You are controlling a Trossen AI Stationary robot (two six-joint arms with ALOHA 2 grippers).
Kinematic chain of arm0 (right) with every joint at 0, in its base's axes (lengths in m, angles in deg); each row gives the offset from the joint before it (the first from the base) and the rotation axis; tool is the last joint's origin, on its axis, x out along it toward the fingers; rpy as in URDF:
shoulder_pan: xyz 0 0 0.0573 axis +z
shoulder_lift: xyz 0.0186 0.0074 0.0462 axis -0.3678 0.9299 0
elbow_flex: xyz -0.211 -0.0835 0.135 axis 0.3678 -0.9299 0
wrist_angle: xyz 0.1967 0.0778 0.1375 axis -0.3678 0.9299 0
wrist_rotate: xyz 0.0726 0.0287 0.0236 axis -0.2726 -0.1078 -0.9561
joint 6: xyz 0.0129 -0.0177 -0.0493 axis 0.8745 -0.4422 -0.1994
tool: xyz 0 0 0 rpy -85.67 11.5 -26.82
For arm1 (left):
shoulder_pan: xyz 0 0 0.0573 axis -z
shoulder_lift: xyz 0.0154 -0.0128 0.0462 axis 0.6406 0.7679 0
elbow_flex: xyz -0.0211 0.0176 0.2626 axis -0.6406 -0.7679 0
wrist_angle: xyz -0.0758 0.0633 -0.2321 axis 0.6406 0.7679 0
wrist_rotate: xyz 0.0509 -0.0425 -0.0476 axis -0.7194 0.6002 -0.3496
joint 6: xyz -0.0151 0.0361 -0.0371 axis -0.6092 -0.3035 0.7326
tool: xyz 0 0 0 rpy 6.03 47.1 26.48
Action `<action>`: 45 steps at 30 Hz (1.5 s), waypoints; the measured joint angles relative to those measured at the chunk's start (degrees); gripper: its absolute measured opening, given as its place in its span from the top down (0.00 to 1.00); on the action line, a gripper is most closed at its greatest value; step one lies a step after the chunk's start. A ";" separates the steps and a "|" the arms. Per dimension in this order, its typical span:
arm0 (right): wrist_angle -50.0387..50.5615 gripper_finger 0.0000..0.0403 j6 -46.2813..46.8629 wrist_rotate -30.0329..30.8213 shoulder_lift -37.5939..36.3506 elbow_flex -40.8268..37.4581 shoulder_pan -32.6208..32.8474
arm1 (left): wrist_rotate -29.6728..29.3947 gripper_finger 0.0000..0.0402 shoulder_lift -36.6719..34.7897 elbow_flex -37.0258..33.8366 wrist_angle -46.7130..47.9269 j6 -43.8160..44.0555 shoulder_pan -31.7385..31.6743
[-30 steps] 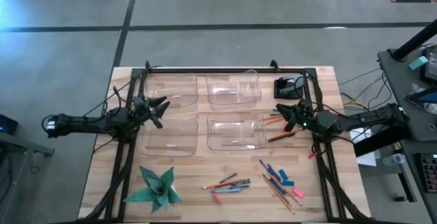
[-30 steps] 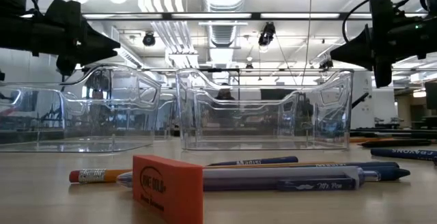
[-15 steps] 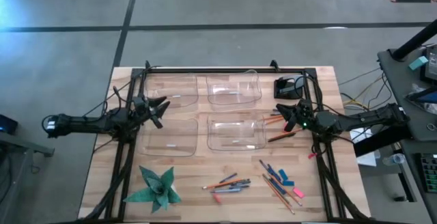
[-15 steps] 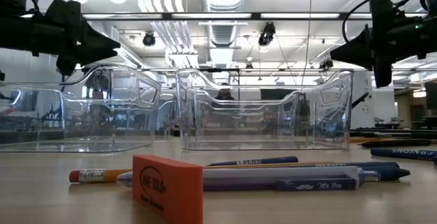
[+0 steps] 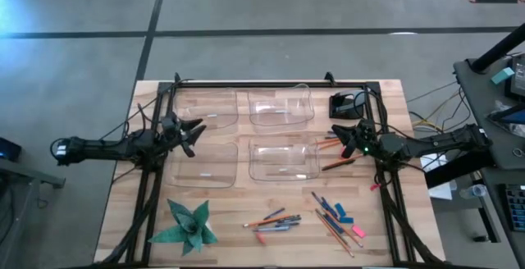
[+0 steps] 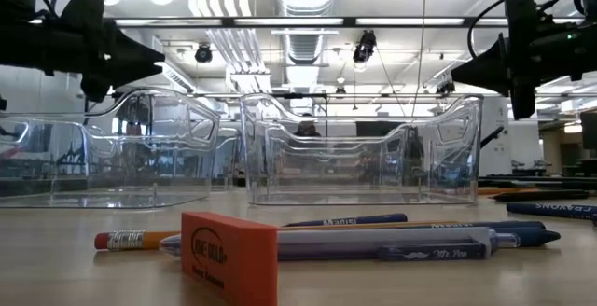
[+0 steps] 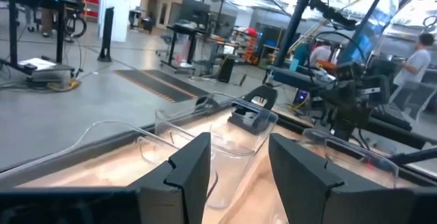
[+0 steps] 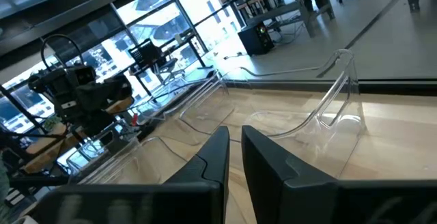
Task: Sort crayons/erasers/pens/pencils in bins
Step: Put the blue crayon into the top left transparent bin
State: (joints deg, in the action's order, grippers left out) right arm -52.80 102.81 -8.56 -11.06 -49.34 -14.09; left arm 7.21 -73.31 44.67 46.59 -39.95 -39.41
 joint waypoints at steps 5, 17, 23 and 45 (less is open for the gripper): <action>0.00 0.92 -0.02 0.00 0.00 0.00 0.00 | -1.08 0.66 0.02 0.02 -4.77 -0.01 -0.04; 0.00 0.92 -0.02 -0.01 0.01 0.00 0.01 | -0.92 0.66 -0.25 0.02 -9.36 0.09 -0.04; 0.00 0.92 -0.01 0.00 0.01 -0.02 0.00 | 5.33 0.66 -0.34 0.09 -11.33 -0.44 -0.01; -0.01 0.92 -0.01 0.00 0.00 0.00 0.00 | 7.54 0.66 20.07 20.51 0.22 -6.33 -0.04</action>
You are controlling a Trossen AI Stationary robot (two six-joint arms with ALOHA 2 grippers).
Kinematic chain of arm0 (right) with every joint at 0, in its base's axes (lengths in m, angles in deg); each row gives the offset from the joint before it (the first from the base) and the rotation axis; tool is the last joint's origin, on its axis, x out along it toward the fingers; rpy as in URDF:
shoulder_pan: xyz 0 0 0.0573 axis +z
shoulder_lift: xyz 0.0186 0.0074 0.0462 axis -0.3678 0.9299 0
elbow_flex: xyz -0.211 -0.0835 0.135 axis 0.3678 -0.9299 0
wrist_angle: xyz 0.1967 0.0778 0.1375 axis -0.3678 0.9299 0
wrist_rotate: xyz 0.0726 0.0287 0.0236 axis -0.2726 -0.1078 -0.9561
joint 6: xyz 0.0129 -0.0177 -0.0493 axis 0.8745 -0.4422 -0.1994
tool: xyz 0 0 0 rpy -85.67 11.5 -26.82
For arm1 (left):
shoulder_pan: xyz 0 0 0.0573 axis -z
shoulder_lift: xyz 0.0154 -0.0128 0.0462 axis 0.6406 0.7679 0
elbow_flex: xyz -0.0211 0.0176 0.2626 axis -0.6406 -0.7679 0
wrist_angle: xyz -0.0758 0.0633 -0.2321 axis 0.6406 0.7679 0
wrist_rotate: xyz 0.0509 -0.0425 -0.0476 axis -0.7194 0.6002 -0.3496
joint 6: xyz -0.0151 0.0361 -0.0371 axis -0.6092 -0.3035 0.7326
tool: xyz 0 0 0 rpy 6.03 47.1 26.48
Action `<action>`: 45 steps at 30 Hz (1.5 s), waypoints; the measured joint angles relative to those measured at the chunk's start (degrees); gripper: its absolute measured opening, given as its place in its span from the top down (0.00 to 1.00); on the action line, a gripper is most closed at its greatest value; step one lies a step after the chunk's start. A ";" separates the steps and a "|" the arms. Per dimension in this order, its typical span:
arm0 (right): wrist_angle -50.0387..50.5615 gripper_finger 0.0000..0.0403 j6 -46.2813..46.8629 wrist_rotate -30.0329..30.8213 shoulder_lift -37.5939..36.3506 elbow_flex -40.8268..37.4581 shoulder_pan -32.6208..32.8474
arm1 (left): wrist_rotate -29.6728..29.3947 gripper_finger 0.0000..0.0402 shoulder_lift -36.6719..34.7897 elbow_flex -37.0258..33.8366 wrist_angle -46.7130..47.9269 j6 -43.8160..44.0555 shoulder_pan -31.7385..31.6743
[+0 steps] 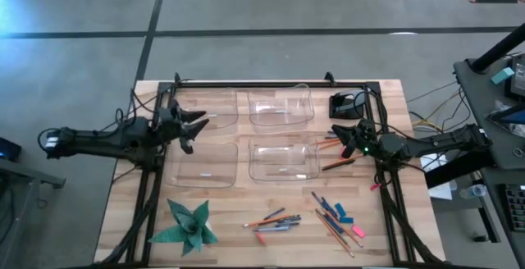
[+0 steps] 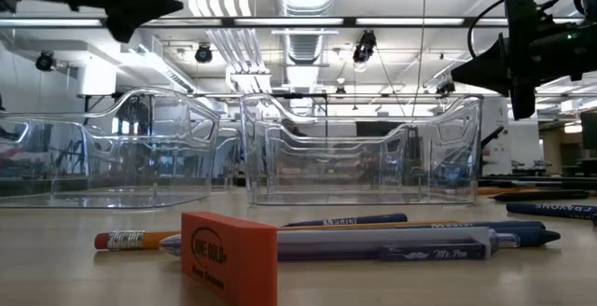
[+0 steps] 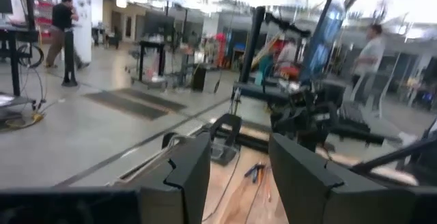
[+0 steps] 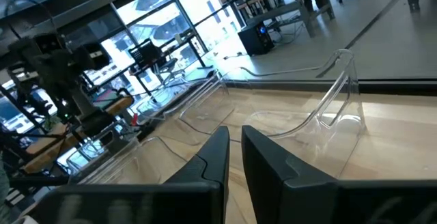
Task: Sort crayons/erasers/pens/pencils in bins
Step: Put the blue crayon into the top left transparent bin
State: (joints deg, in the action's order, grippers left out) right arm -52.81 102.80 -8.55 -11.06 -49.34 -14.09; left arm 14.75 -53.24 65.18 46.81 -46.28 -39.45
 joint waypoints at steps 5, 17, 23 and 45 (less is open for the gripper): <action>0.01 0.92 0.01 0.00 0.00 -0.02 0.00 | 2.73 0.66 8.35 7.17 4.76 0.09 0.14; -0.01 0.92 -0.01 0.00 0.01 -0.01 0.01 | 4.05 0.66 31.86 23.96 7.21 0.25 6.17; -0.01 0.92 0.01 0.00 0.00 -0.02 0.00 | 1.72 0.66 41.91 32.02 7.25 0.35 9.84; 0.00 0.92 0.01 0.00 0.00 -0.02 0.00 | -2.51 0.66 70.94 56.52 7.13 0.50 15.17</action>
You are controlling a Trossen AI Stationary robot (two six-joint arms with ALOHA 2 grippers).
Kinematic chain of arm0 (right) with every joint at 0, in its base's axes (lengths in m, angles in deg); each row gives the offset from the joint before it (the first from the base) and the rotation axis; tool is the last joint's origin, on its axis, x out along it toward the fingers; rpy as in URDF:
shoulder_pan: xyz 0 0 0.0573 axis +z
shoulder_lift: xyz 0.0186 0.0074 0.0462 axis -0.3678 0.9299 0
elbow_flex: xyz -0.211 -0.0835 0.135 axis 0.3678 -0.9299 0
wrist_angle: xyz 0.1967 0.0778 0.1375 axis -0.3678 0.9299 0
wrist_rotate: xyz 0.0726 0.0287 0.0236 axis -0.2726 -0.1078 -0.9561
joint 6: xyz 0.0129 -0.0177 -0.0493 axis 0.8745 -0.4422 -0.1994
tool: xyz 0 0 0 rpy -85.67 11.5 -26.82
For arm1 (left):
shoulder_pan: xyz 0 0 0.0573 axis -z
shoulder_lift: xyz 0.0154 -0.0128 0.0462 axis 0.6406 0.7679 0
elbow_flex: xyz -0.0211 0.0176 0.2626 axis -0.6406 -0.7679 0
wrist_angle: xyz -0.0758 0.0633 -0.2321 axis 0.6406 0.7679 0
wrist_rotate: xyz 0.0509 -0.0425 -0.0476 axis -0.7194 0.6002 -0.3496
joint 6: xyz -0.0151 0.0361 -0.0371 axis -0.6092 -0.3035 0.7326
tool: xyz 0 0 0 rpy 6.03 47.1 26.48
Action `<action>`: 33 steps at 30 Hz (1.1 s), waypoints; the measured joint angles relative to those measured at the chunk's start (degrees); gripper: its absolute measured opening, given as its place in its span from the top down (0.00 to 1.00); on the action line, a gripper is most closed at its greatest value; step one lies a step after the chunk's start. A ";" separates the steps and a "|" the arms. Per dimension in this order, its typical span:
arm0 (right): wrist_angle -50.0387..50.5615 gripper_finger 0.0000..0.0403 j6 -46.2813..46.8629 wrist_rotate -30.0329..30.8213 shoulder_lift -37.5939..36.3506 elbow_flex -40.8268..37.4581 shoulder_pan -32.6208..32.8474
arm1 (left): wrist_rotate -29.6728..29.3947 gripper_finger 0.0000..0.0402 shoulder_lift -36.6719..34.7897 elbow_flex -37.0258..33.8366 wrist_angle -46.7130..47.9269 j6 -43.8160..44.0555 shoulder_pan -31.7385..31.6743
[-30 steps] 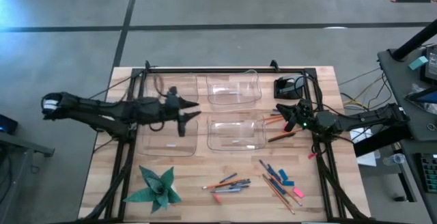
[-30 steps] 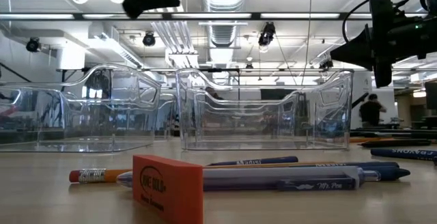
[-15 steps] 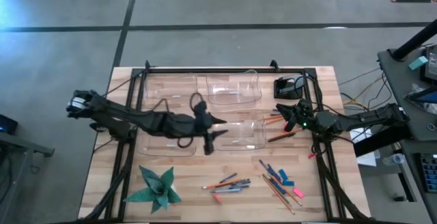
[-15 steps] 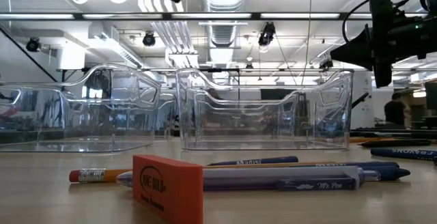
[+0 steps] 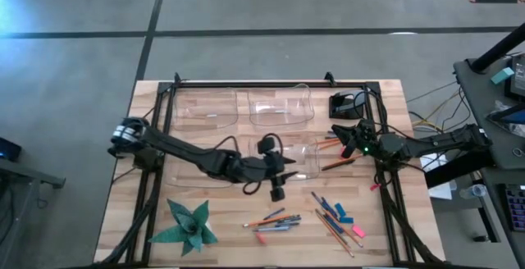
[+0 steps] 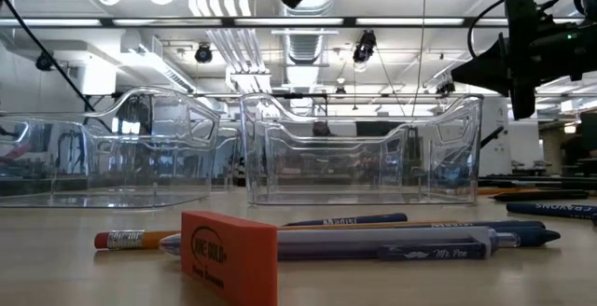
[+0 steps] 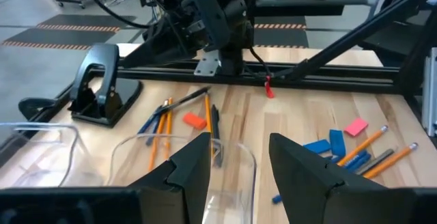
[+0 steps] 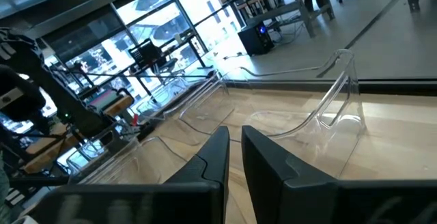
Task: Sort crayons/erasers/pens/pencils in bins
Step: Put the blue crayon into the top left transparent bin
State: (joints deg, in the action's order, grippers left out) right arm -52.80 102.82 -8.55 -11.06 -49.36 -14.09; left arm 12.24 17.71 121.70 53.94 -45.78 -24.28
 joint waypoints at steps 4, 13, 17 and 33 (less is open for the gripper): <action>-0.01 0.92 0.00 0.00 0.00 0.00 0.00 | 0.02 0.66 3.45 3.60 -0.07 -0.02 -0.07; 0.00 0.92 -0.02 0.00 0.02 0.00 0.00 | 4.90 0.66 6.82 6.89 -1.26 -0.07 -0.10; -0.01 0.92 0.00 0.00 0.02 0.00 0.00 | 7.89 0.66 8.14 6.79 -6.67 -0.61 -0.55; -0.01 0.92 -0.01 0.00 0.00 0.01 0.01 | 12.63 0.66 10.00 9.45 -8.70 -3.19 -1.03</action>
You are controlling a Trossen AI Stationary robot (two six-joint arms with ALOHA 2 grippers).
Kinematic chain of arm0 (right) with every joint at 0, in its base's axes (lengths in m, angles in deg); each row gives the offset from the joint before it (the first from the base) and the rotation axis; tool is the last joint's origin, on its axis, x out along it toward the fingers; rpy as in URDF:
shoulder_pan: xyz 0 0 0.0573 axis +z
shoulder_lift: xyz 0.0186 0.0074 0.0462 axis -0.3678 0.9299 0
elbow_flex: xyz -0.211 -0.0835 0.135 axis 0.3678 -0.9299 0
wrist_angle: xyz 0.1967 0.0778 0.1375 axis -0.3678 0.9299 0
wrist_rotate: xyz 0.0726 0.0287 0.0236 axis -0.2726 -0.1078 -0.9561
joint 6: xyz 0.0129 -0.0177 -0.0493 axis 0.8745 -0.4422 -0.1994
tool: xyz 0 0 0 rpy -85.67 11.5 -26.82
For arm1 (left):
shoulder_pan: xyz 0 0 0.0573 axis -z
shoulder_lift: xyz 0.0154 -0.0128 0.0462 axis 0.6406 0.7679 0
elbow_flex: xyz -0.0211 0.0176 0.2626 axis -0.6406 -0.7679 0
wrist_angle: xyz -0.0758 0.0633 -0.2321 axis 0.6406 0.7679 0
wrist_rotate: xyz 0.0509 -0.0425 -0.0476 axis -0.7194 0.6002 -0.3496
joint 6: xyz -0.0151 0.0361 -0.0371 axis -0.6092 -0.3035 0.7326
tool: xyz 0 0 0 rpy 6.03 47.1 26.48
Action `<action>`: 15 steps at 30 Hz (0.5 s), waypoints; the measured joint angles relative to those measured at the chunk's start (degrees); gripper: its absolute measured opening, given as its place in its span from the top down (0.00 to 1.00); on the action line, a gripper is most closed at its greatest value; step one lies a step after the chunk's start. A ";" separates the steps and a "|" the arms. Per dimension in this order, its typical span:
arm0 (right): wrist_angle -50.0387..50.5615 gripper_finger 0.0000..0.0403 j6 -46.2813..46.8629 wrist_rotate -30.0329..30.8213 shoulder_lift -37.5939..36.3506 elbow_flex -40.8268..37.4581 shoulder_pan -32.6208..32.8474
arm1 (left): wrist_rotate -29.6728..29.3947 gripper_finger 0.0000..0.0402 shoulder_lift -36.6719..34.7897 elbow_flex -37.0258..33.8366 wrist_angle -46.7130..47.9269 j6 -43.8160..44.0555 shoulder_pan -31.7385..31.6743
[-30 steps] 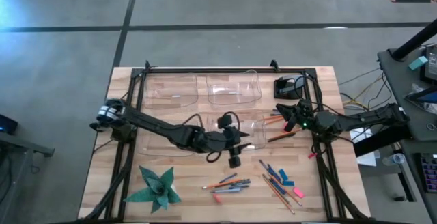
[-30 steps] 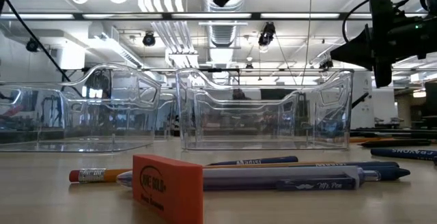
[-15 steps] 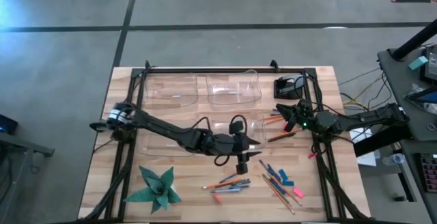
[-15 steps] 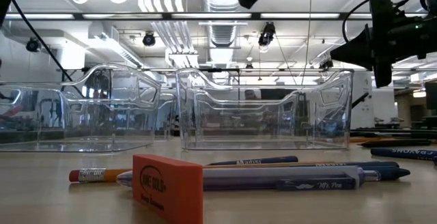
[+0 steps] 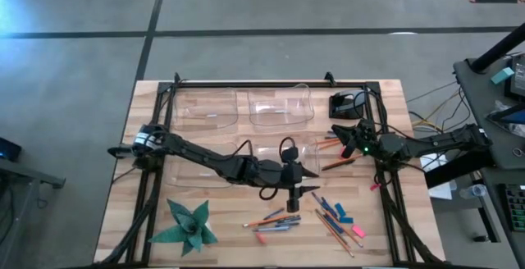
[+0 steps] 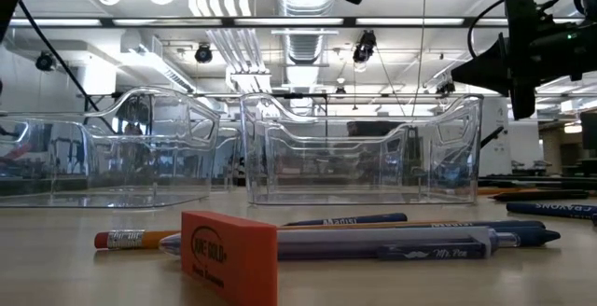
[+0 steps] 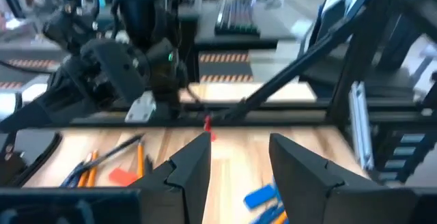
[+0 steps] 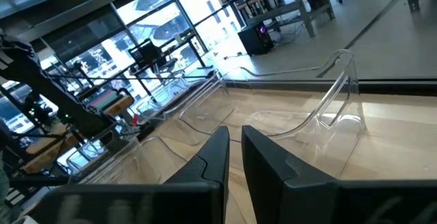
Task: Sort crayons/erasers/pens/pencils in bins
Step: Put the blue crayon into the top left transparent bin
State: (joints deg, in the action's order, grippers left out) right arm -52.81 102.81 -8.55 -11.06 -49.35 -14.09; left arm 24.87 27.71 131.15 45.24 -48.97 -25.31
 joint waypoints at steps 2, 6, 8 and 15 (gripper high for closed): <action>-0.01 0.92 0.00 0.00 0.01 0.00 -0.01 | 0.00 0.66 0.00 2.36 5.42 0.05 -0.27; -0.01 0.92 0.01 0.00 0.00 0.01 0.00 | -0.03 0.66 -0.02 5.69 14.66 3.98 -0.83; -0.01 0.92 -0.01 0.00 0.01 0.00 -0.01 | -0.04 0.66 -0.02 6.69 19.59 7.27 -1.00; -0.01 0.92 0.01 0.00 0.00 -0.01 -0.01 | -0.07 0.57 -0.02 8.48 32.87 16.68 -1.03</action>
State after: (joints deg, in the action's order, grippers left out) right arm -52.82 102.82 -8.55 -11.06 -49.36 -14.09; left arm 24.80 27.69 139.63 78.12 -32.29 -26.34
